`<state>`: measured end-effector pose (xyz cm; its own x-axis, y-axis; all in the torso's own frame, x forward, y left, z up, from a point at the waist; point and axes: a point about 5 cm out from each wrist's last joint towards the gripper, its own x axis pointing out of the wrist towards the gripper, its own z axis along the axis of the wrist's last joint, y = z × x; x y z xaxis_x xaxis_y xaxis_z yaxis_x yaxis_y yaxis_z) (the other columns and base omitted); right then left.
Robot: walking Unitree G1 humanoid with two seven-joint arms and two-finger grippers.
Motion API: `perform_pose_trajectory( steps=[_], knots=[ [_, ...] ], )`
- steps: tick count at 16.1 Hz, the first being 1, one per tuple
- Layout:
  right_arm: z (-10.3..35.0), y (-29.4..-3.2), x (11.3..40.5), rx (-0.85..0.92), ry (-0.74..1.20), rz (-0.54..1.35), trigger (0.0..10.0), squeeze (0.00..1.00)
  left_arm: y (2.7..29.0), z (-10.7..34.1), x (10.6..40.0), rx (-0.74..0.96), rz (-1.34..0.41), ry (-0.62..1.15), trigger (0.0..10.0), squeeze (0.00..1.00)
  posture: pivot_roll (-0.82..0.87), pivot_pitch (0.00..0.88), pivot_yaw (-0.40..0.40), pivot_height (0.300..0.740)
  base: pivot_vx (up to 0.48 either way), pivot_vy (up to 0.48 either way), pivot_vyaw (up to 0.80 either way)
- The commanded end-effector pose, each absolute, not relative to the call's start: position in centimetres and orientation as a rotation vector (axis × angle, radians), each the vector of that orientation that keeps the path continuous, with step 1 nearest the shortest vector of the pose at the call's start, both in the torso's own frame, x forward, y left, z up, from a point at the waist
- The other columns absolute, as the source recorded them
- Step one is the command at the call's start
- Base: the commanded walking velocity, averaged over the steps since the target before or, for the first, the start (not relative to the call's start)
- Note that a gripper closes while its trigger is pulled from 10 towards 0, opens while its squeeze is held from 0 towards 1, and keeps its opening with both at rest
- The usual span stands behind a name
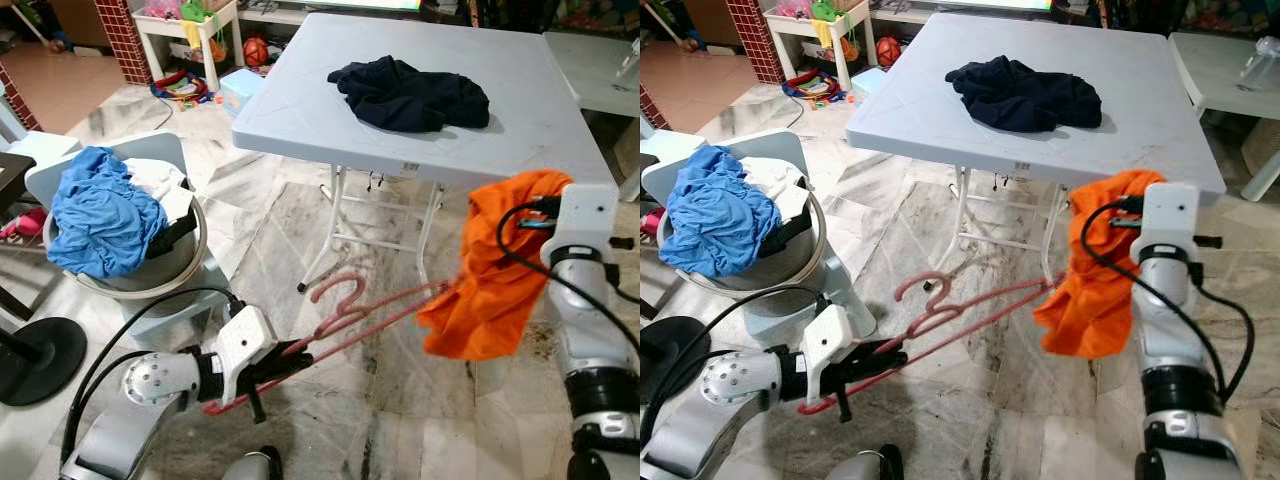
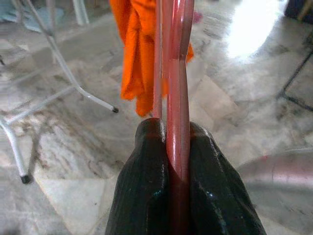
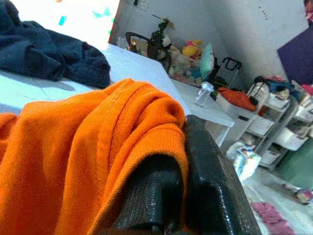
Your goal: Hang hanger
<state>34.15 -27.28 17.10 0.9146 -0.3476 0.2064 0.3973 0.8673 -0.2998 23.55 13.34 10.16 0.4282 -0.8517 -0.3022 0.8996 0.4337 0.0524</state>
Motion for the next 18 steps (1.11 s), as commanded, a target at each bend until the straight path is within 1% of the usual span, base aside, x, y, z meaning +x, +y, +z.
perform_pose_trajectory(
  steps=[1,2,4,5,6,7,8,9,11,13,15,18],
  knots=[
    [17.2,-27.8,34.2,-0.355,-0.134,-0.417,0.0,0.00,13.1,11.4,23.8,0.219,-1.082,0.180,0.0,0.00,0.05,0.105,-0.040,0.740,0.000,0.000,0.00],
    [16.7,-28.0,33.9,-0.365,-0.116,-0.419,0.0,0.00,12.9,12.1,24.2,0.201,-1.029,0.127,0.0,0.00,0.05,0.103,-0.043,0.740,0.000,0.000,0.00],
    [15.9,-28.2,33.4,-0.362,-0.096,-0.420,0.0,0.00,13.1,13.1,25.0,0.148,-0.839,0.022,0.0,0.00,0.06,0.102,-0.043,0.740,0.000,0.000,0.00],
    [15.6,-28.0,33.1,-0.332,-0.096,-0.394,0.0,0.00,13.6,13.3,25.3,0.121,-0.686,-0.018,0.0,0.00,0.06,0.104,-0.043,0.740,0.000,0.000,0.00],
    [15.3,-27.0,33.0,-0.248,-0.115,-0.286,0.0,0.00,14.6,13.4,25.5,0.103,-0.465,-0.059,0.0,0.00,0.06,0.104,-0.045,0.740,0.000,0.000,0.00],
    [15.3,-26.7,32.8,-0.257,-0.116,-0.252,0.0,0.00,14.9,13.4,25.5,0.101,-0.379,-0.068,0.9,0.00,0.07,0.104,-0.046,0.740,0.000,0.000,0.00],
    [15.0,-26.4,32.6,-0.220,-0.108,-0.202,0.0,0.00,15.1,13.2,25.5,0.121,-0.243,-0.061,9.8,0.00,0.07,0.103,-0.047,0.740,0.000,0.000,0.00],
    [15.1,-26.2,32.3,-0.209,-0.112,-0.196,0.0,0.00,14.6,13.3,25.7,0.134,-0.207,-0.075,10.0,0.00,0.07,0.099,-0.046,0.740,0.000,0.000,0.00],
    [15.3,-25.8,32.1,-0.154,-0.125,-0.177,0.0,0.00,14.1,13.3,25.7,0.122,-0.207,-0.080,10.0,0.00,0.06,0.091,-0.041,0.740,0.000,0.000,0.00],
    [16.2,-24.4,31.9,-0.056,-0.168,-0.129,0.0,0.00,13.4,13.4,25.6,0.058,-0.252,-0.081,10.0,0.00,0.06,0.082,-0.032,0.740,0.000,0.000,0.00],
    [16.9,-23.1,32.0,-0.032,-0.204,-0.100,0.0,0.00,12.9,13.9,26.0,0.027,-0.271,-0.092,10.0,0.00,0.07,0.072,-0.038,0.740,0.000,0.000,0.00],
    [16.5,-22.1,32.1,0.023,-0.200,-0.100,0.0,0.00,12.6,13.5,26.3,-0.020,-0.276,-0.087,10.0,0.00,0.07,0.059,-0.036,0.740,0.000,0.000,0.00]
  ],
)
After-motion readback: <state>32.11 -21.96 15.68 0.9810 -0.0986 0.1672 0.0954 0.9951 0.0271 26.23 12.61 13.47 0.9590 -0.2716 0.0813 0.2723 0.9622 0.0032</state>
